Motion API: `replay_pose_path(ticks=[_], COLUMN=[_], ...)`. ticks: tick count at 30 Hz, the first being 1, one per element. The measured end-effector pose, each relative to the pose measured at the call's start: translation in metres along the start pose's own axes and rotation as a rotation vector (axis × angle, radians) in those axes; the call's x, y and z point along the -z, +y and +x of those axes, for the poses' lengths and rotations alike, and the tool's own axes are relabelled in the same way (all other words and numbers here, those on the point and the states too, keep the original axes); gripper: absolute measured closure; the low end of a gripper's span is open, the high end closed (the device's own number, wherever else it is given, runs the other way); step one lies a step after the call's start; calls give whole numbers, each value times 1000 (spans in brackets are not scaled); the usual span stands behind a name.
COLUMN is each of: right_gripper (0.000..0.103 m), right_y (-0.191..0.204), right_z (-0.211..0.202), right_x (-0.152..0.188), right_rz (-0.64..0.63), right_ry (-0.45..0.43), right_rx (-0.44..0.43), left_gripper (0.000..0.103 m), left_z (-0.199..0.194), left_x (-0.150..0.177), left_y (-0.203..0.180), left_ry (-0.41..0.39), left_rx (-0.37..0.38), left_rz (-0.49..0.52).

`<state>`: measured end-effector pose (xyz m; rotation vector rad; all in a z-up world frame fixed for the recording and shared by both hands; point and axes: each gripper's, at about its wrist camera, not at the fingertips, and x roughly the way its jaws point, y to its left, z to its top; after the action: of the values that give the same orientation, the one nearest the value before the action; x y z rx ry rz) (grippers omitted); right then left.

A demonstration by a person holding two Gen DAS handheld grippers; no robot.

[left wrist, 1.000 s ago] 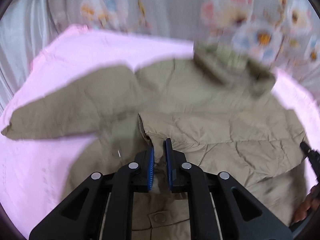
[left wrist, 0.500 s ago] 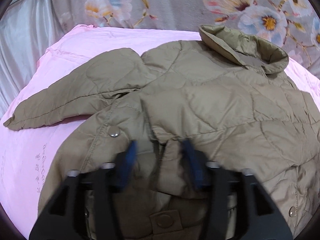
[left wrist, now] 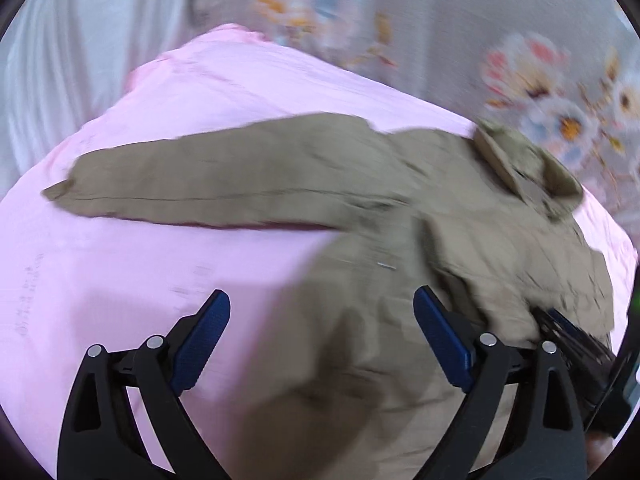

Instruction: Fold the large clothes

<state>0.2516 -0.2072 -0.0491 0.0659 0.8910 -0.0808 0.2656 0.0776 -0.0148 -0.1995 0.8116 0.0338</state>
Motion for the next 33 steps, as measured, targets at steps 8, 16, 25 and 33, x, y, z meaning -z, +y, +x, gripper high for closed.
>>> replay_pose_path(ticks=[8, 16, 25, 33], right_gripper=[71, 71, 56, 53], right_y=[11, 9, -5, -61], right_z=[2, 2, -28, -78], right_x=[5, 6, 16, 53], right_rz=[-68, -57, 29, 188], right_ry=[-28, -34, -106, -164], right_rx=[70, 55, 56, 23], left_gripper=[11, 12, 98, 101], left_z=[33, 60, 42, -79], left_x=[-38, -60, -105, -122], left_y=[164, 241, 170, -24], left_ry=[40, 12, -14, -217], left_rx=[-167, -170, -99, 166], left_rz=[-312, -580, -410, -7])
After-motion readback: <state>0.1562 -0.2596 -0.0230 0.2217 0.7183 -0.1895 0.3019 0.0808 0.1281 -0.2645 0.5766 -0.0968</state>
